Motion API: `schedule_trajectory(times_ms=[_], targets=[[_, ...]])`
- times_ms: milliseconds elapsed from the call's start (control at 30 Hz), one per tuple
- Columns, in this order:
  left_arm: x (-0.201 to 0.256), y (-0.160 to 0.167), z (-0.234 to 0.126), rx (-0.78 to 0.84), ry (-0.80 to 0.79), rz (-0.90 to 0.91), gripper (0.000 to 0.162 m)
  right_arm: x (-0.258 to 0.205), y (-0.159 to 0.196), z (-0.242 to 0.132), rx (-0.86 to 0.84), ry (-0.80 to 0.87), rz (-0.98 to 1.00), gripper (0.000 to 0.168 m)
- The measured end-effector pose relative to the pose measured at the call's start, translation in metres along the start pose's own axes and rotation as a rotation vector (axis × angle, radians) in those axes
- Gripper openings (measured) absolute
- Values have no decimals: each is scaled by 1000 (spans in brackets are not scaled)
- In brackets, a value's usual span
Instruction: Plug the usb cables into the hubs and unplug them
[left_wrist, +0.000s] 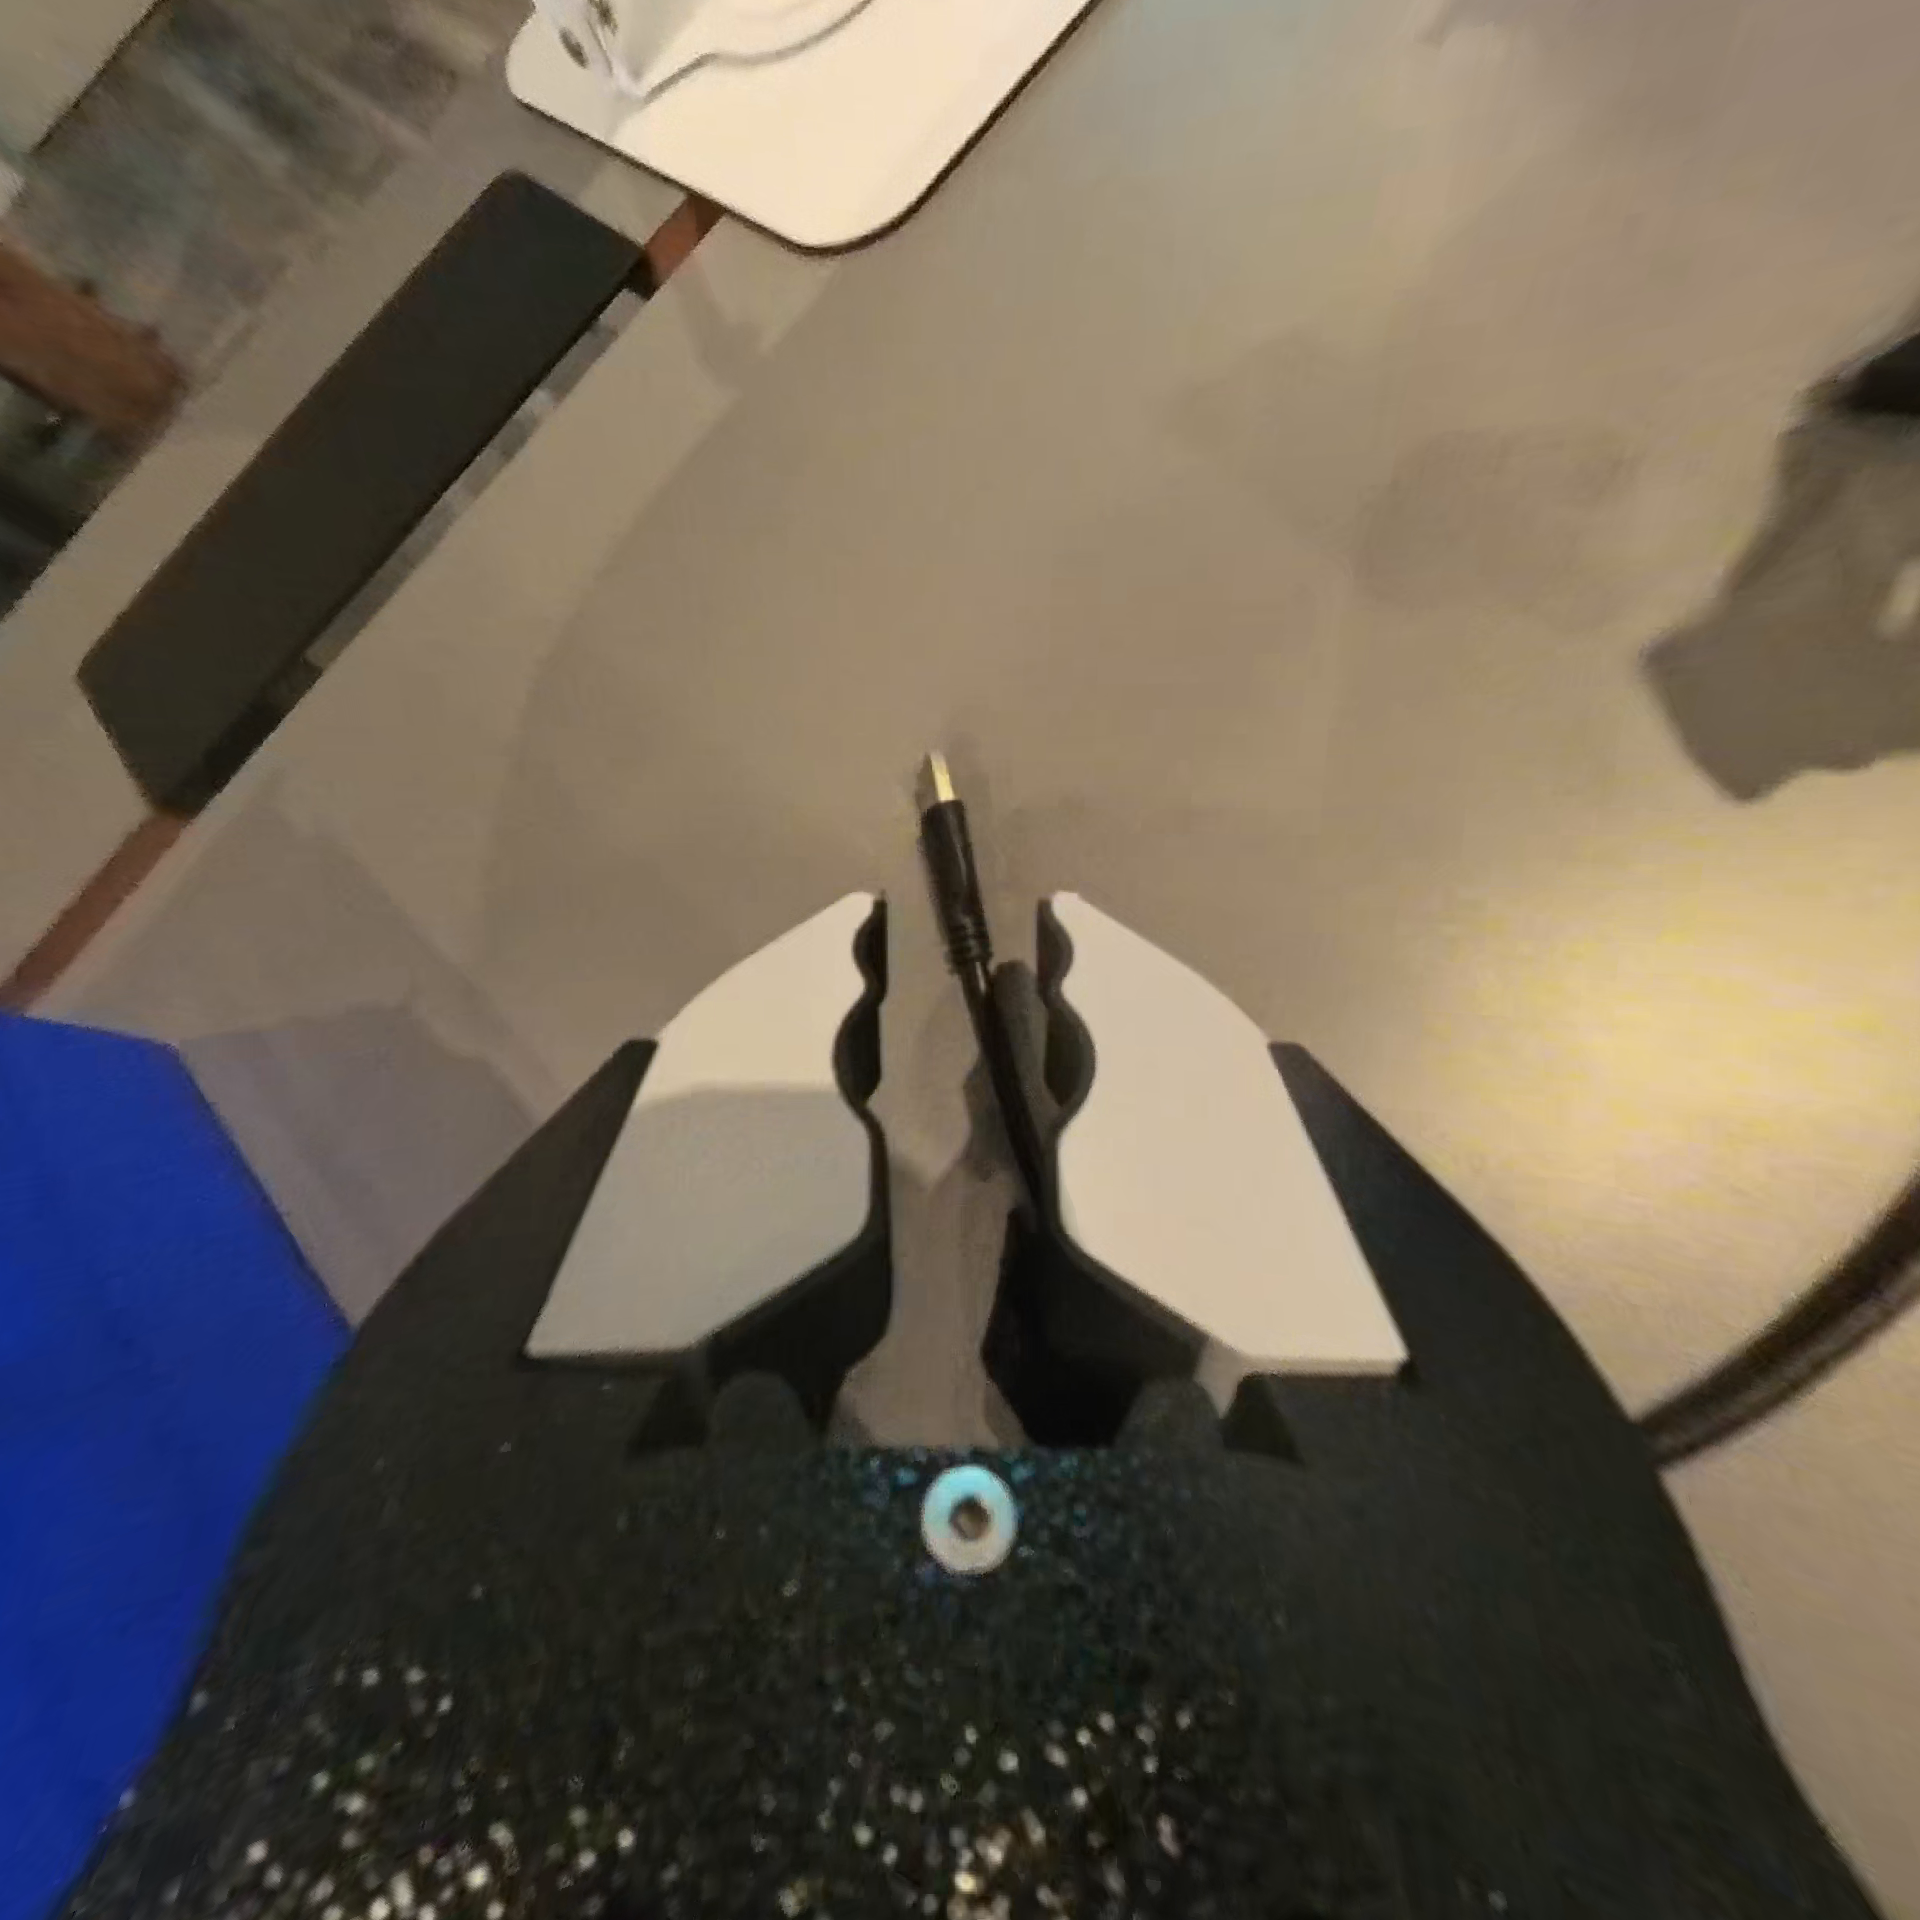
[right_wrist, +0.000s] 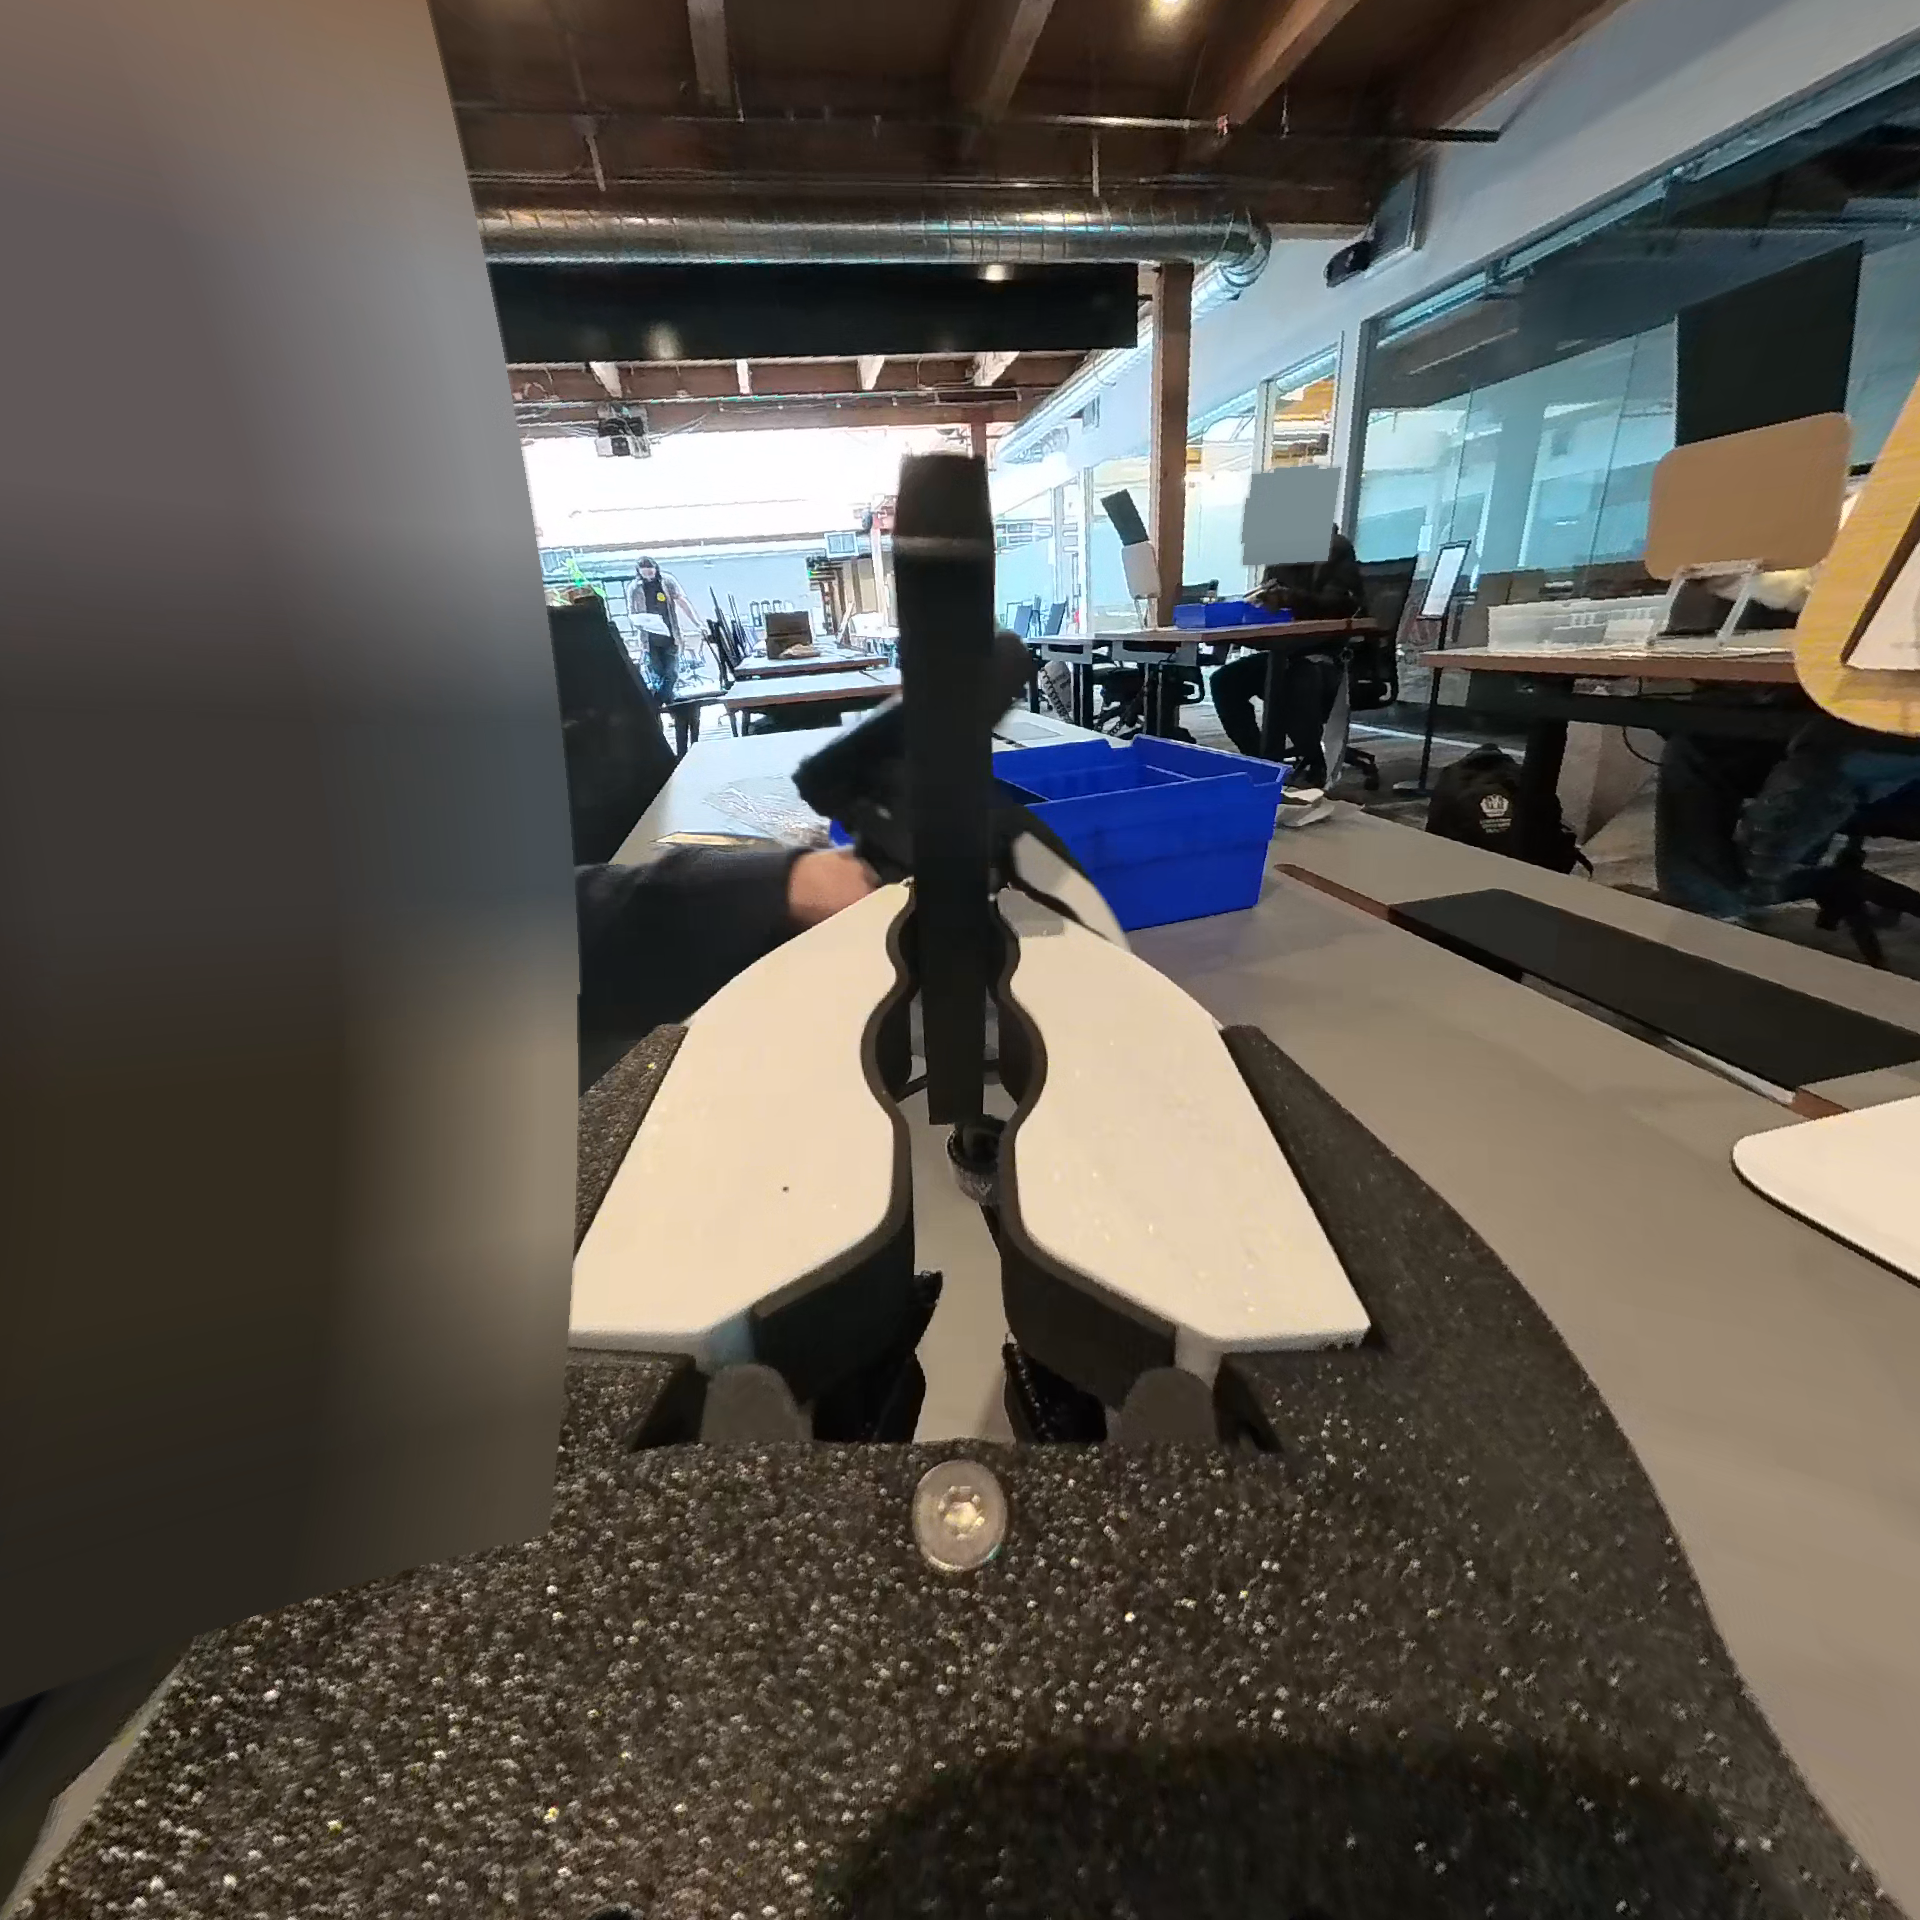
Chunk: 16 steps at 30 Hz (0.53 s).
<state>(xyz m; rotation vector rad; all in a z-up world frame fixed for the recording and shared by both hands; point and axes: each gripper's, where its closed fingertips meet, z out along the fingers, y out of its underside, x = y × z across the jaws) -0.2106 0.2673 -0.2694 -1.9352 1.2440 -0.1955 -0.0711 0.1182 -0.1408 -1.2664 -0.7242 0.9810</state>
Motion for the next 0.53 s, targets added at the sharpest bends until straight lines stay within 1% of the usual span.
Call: schedule_trajectory(times_ms=[133, 333, 433, 467, 533], targets=[[5, 3, 18, -82, 24, 0, 29, 1, 0, 0, 4, -1, 9, 11], [-6, 10, 34, -179, -33, 29, 28, 0, 1, 1, -2, -5, 9, 11], [-9, 13, 38, -203, -64, 73, 20, 1, 2, 1, -3, 0, 16, 11], [-11, 15, 39, -219, -81, 101, 11, 1, 2, 1, -2, -1, 19, 11], [-12, 14, 39, -220, -94, 158, 10, 1, 3, 1, 2, -5, 24, 11]])
